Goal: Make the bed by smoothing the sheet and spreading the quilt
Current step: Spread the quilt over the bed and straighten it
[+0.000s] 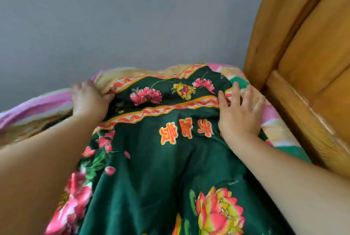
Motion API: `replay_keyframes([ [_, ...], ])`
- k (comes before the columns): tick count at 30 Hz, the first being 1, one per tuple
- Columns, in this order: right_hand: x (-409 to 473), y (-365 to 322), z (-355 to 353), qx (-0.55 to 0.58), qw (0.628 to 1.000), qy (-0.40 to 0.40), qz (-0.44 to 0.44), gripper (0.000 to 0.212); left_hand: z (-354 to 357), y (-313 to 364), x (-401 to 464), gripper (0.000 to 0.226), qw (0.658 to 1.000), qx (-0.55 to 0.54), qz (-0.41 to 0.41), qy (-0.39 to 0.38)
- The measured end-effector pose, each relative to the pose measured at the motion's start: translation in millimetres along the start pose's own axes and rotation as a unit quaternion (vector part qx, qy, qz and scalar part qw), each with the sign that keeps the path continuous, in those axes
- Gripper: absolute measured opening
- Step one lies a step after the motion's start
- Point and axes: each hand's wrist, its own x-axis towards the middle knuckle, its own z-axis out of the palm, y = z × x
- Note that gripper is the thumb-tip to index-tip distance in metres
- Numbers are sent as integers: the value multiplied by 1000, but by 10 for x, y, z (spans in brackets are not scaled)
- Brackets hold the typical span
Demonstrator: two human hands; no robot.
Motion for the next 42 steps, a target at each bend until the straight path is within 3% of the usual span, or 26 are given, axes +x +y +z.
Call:
replay_keyframes([
  [3,141,-68,-2,-13,999,-26,15,58,396,-176,36,62,998,13,12,-65],
  [10,328,-103,-61,-52,995,-84,2,59,438,-230,116,84,992,47,79,-86],
  [14,424,15,-192,-4,984,-179,-15,91,503,-377,-310,80,988,62,120,-82],
  [15,429,18,-276,36,981,-189,2,89,504,-415,-413,76,985,81,116,-96],
  [16,419,11,-381,102,980,-167,30,79,527,-417,-493,71,981,106,114,-115],
  [18,297,-276,-530,265,964,9,31,58,446,-486,-596,63,971,140,101,-163],
  [20,59,-780,-714,351,921,148,-82,51,396,-460,-632,58,964,108,105,-222],
  [22,-205,-1391,-721,374,890,111,-235,49,277,-490,-634,54,964,28,105,-244],
  [23,-335,-1637,-668,351,897,62,-263,46,209,-525,-619,49,965,-33,98,-239],
  [25,-506,-1946,-441,279,931,-17,-234,44,5,-700,-567,35,977,-107,56,-175],
  [28,-603,-2081,-182,227,958,-54,-168,48,-363,-1153,-353,40,998,-43,-48,-9],
  [30,-605,-2110,-141,221,962,-41,-155,50,-545,-1442,-160,48,990,-2,-136,40],
  [33,-591,-2146,-102,215,966,-16,-142,50,-653,-1722,88,56,970,27,-242,3],
  [38,-589,-2185,-10,217,967,55,-125,60,-479,-2044,398,82,955,32,-287,-61],
  [40,-576,-2193,19,216,966,71,-123,57,-453,-2105,476,78,946,-4,-313,-79],
  [42,-578,-2199,34,217,965,82,-123,55,-429,-2146,501,53,944,-1,-321,-81],
])
